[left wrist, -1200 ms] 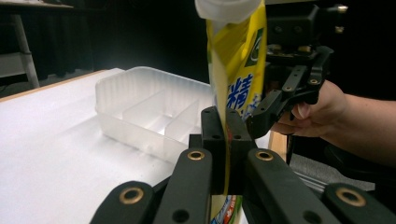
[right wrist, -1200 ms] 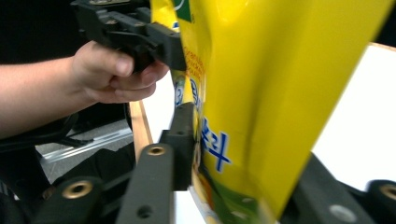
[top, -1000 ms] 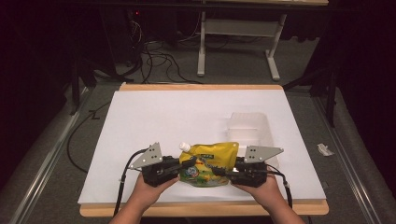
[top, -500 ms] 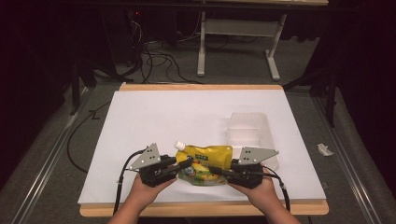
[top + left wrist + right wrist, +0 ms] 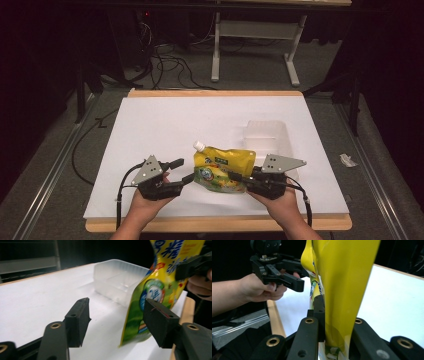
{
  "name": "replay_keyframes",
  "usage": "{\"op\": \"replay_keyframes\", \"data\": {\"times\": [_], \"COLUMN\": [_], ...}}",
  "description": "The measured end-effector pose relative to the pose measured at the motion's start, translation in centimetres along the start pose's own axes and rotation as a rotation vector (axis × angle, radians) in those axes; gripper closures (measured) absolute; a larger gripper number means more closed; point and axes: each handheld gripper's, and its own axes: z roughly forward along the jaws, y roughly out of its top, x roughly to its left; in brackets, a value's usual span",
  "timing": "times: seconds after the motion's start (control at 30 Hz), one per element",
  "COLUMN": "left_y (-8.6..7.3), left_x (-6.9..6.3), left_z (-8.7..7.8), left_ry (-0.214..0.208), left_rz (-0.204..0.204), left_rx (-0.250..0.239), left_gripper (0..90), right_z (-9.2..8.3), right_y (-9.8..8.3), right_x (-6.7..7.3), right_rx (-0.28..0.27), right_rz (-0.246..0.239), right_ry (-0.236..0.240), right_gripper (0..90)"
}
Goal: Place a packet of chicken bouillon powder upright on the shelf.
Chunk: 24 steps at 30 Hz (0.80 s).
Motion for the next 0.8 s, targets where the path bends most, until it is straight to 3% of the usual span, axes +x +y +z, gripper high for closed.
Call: {"op": "replay_keyframes", "data": {"times": [0.2, 0.4, 0.43, 0.63, 0.8], "left_y": [-0.4, -1.7, -2.1, -2.7, -2.8], "left_x": [1.3, 2.9, 3.4, 4.6, 4.7], "left_z": [-0.7, -0.6, -0.6, -0.6, -0.4], "left_ry": [0.115, 0.249, 0.279, 0.315, 0.320], "left_rz": [0.011, -0.012, -0.030, -0.093, -0.098], "left_rx": [0.025, 0.101, 0.115, 0.138, 0.158], "left_gripper": [33.5, 28.5, 27.3, 22.9, 18.3], "right_z": [-0.1, -0.3, -0.3, -0.6, -1.1], "right_y": [0.1, 0.2, 0.2, 0.4, 0.8], "right_x": [-0.5, -0.4, -0.4, -0.2, -0.3], "right_rx": [-0.016, -0.028, -0.028, -0.036, -0.052], "right_rz": [0.010, 0.007, 0.008, -0.004, -0.009], "right_ry": [-0.014, -0.005, -0.005, -0.004, -0.007], "right_gripper": [84.6, 84.6, 84.6, 84.6, 84.7]}}
